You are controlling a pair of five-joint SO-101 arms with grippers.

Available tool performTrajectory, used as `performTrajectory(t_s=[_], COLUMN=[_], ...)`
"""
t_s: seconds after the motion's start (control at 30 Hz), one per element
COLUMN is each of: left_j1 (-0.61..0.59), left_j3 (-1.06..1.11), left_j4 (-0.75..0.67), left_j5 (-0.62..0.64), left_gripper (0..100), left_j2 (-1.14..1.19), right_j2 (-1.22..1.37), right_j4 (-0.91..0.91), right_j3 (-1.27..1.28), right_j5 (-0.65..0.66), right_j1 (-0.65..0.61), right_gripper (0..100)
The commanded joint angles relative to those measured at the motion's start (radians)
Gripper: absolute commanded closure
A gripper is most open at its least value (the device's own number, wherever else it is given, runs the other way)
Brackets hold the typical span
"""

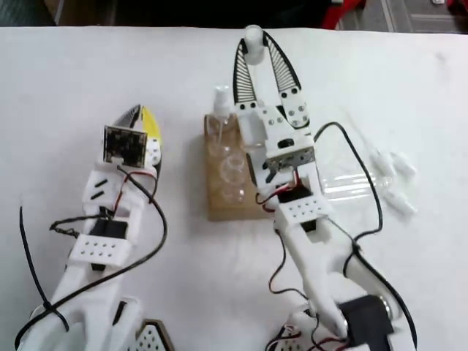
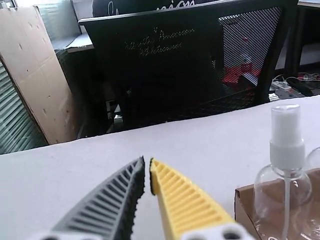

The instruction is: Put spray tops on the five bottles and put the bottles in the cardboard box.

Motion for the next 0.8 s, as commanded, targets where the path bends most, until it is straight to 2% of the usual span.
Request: performTrajectory(t_s=[0.0, 0.23, 0.77], left_j1=[-0.01, -0.012, -0.007], left_j3=[-0.012, -0.014, -0.014], left_j4=[-0.029, -0.029, -0.028], left_j5=[-0.008, -0.008, -0.009], left_gripper=[98, 98, 98], left_j2=[-0.002, -0.002, -0.002], right_j2=[0.033, 0.101, 0.162], right_j4=[-0.061, -0.128, -0.128], right_j3=[-0.012, -0.012, -0.074], right_j5=[0.003, 0.003, 0.002], right_j1=[-0.007, 0.013, 0.041], right_gripper=[98.3, 98.3, 98.3])
